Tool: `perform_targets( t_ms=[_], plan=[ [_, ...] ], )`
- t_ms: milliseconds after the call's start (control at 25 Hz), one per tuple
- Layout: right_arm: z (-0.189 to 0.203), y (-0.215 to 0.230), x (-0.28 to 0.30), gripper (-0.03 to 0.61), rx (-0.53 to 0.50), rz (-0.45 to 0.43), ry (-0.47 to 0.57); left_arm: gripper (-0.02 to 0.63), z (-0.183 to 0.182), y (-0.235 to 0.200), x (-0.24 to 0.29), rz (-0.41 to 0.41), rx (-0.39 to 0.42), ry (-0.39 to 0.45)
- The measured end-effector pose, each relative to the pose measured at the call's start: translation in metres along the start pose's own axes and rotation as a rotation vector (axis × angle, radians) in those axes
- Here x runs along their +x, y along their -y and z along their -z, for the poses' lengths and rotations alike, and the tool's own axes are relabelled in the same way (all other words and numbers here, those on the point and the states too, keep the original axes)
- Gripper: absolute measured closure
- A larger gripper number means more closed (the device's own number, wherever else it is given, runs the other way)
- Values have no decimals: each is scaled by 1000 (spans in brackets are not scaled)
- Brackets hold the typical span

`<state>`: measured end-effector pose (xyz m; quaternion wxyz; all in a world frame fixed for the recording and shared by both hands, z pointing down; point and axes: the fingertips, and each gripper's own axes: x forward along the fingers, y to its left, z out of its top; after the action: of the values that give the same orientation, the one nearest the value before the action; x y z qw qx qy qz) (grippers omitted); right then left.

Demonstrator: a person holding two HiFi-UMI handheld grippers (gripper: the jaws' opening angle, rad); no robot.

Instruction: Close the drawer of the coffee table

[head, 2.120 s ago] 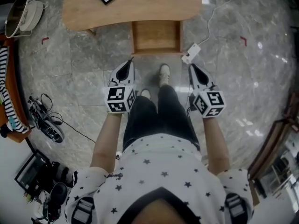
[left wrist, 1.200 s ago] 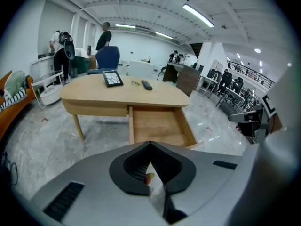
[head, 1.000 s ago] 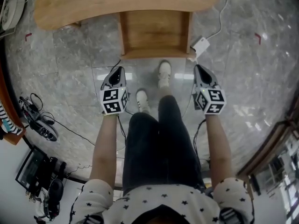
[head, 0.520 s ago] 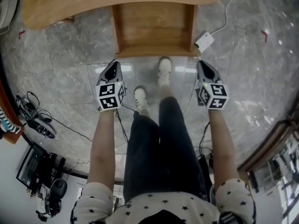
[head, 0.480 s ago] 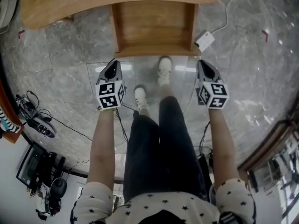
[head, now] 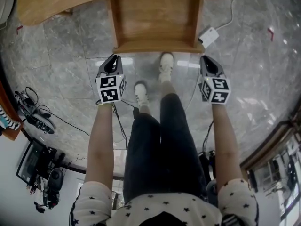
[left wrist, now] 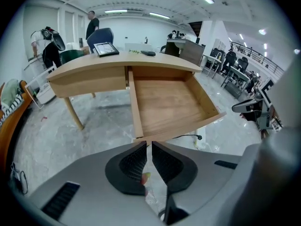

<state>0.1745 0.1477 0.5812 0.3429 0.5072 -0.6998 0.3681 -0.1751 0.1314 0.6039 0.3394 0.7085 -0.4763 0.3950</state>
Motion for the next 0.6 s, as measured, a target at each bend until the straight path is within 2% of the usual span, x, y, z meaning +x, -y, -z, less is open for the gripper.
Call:
perform_targets(
  t_ms=[80, 240, 400, 600],
  plan=[
    [1, 1, 3, 565, -23, -1, -17, 558, 0, -3, 4, -9, 14, -10],
    [4, 3, 9, 514, -85, 1, -48, 482, 2, -8, 12, -24, 75, -43],
    [10, 6, 15, 481, -123, 5, -82, 453, 5, -7, 15, -28, 189, -64],
    [15, 9, 21, 441, -169, 12, -116, 412, 16, -10, 19, -25, 213, -107]
  ],
)
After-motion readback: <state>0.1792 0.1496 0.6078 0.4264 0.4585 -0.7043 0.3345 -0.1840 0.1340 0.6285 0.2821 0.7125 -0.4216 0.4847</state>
